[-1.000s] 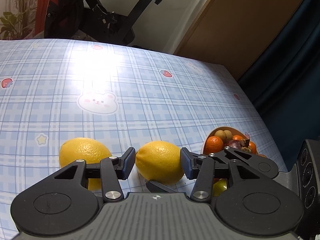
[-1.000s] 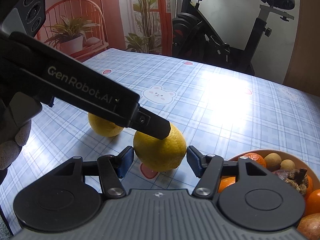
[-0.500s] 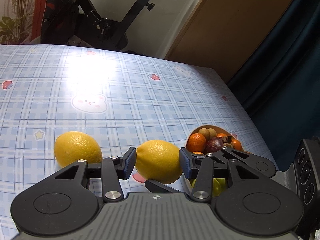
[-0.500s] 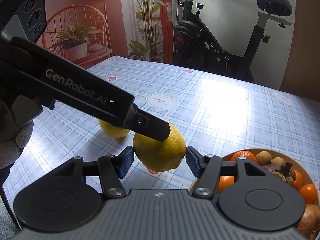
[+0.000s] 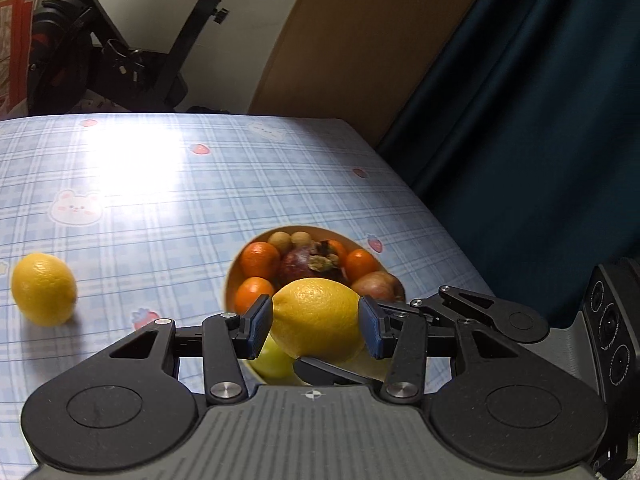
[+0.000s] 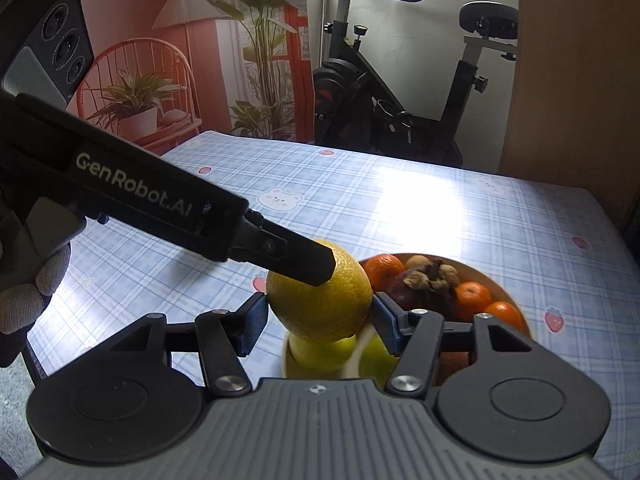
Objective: Organize fruits
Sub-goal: 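Carry the lemons onto the cream plate and release them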
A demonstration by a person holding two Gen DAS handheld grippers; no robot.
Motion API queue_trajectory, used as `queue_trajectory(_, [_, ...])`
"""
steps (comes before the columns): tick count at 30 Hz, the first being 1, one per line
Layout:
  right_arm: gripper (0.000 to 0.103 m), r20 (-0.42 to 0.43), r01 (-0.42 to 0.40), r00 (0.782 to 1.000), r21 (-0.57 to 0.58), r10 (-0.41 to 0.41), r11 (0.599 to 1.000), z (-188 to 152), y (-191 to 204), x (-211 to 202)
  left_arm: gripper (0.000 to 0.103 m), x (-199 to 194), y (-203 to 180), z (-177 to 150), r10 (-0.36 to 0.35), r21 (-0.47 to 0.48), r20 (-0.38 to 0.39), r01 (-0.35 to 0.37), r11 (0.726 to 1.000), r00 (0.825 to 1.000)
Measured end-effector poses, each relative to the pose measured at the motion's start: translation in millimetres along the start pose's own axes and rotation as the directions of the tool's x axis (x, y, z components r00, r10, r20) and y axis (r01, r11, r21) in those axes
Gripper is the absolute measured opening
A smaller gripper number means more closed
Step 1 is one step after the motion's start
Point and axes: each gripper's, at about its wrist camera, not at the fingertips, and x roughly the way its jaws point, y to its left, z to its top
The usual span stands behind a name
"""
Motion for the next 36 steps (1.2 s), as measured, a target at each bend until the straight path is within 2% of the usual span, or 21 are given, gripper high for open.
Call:
queue_trajectory(4, [0.060,-0.011,0.031,0.999,0.008,-0.031,0.999,-13,-13,-22,0.050,14,-27,-9,-0.038,0.025,-0.019,0.038,0.999,0.999])
queue_trajectory(11, [0.060,-0.043,0.045,0.998,0.066,-0.042,0.997,-38,-35,-36,0.050,45,-53,-19,-0.040,0.077,-0.087,0.046,0.996,0.995])
queue_trajectory(18, [0.060,-0.075,0.025,0.997,0.086,-0.018,0.996,-44,-43,-29,0.050,71,-54,-25,-0.025,0.073,-0.127,0.034,0.997,0.992])
queue_trajectory(27, [0.060,-0.097,-0.016,0.995,0.102,0.026,0.995,-45,-45,-19,0.047,69,-51,-27,-0.011,0.060,-0.135,0.020,0.998,0.991])
queue_trajectory(36, [0.060,-0.130,-0.023,0.991,0.138,0.041,0.990,-49,-50,-13,0.048,76,-54,-27,0.005,0.066,-0.148,0.005,0.998,0.989])
